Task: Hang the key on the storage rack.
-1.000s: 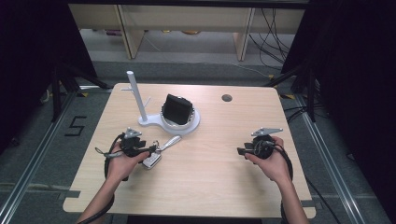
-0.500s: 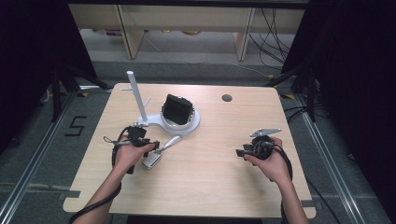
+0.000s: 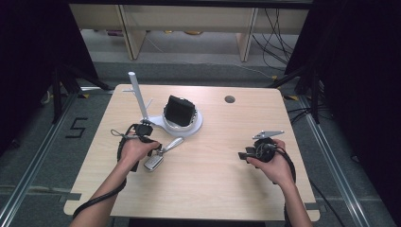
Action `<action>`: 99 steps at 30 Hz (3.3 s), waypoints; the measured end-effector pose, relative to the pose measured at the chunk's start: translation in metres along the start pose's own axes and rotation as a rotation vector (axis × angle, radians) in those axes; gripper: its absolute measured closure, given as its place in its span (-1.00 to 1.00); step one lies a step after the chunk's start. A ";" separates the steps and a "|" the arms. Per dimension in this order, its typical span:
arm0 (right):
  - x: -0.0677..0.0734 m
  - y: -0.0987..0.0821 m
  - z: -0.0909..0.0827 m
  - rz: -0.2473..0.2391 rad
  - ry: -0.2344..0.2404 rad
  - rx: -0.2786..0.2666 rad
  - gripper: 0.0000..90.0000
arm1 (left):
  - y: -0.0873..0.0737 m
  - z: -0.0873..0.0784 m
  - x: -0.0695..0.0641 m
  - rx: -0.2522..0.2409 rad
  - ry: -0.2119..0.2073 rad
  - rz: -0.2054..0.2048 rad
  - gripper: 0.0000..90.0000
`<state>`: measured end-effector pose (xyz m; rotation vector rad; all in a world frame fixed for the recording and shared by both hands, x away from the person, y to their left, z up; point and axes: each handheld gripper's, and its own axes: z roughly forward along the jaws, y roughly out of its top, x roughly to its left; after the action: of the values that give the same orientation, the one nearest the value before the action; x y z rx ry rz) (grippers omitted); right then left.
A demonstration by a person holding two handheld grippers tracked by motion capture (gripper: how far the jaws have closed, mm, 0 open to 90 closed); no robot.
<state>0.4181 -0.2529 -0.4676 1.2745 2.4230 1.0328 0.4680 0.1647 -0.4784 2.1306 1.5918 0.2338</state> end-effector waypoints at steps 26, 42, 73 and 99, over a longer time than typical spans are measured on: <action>0.005 -0.002 0.004 0.011 0.020 0.044 0.22 | 0.012 0.012 0.005 0.129 -0.005 0.003 0.42; 0.003 -0.004 0.007 -0.018 0.028 0.041 0.20 | 0.008 0.012 -0.004 0.181 0.029 0.154 0.62; 0.006 -0.003 0.006 0.001 0.042 0.064 0.18 | 0.009 0.005 -0.013 0.262 0.096 0.397 0.92; 0.008 -0.005 0.009 0.004 0.044 0.056 0.17 | -0.017 -0.029 0.015 -0.011 0.017 0.316 0.93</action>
<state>0.4145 -0.2440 -0.4768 1.2872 2.4999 1.0114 0.4462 0.1902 -0.4633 2.3696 1.2518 0.3619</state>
